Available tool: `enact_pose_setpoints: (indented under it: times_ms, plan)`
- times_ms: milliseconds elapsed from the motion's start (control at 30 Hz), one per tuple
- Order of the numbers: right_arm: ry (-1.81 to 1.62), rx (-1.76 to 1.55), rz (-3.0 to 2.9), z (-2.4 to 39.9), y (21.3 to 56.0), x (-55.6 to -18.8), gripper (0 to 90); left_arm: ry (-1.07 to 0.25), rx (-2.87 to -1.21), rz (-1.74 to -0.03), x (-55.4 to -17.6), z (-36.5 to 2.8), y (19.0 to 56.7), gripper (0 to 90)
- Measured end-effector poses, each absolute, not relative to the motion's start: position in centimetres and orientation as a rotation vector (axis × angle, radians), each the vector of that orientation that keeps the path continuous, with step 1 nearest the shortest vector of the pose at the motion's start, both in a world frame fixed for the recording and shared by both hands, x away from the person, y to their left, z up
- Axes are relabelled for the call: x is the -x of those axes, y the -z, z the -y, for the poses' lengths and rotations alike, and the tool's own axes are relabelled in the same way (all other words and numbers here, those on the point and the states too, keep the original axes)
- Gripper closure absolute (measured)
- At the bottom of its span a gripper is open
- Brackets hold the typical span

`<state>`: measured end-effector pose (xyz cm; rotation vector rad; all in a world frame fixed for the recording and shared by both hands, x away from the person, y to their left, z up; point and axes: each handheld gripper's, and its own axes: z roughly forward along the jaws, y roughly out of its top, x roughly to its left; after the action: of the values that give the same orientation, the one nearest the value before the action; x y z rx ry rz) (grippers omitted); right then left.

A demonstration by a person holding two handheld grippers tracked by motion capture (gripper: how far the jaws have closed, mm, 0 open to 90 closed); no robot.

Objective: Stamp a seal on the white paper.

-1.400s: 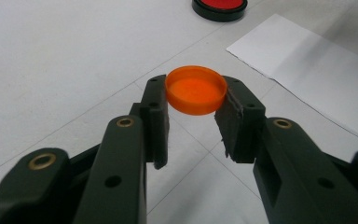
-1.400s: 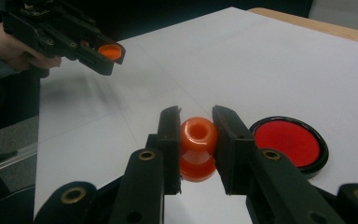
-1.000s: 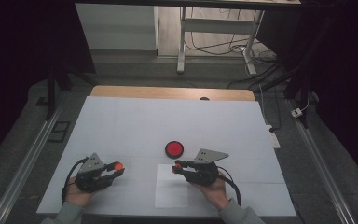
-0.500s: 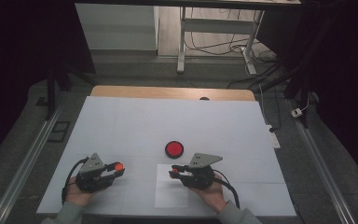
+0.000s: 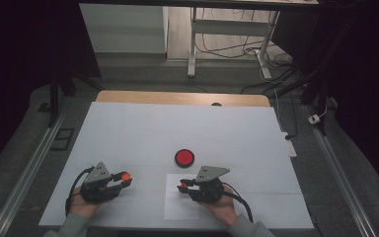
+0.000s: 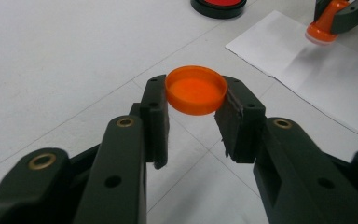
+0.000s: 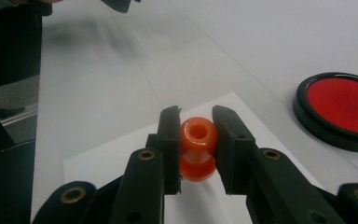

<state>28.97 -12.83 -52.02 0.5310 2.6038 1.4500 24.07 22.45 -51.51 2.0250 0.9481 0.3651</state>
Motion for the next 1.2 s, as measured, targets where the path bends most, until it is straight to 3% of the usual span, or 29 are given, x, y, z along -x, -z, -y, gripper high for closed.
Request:
enact_pose_setpoints:
  times_ms: [1200]
  plan:
    - [-1.34, -0.48, -2.63, 12.2, 53.3, -29.0, 72.2, -0.364, -2.03, -0.947, -24.1, -22.5, 51.5, 64.6]
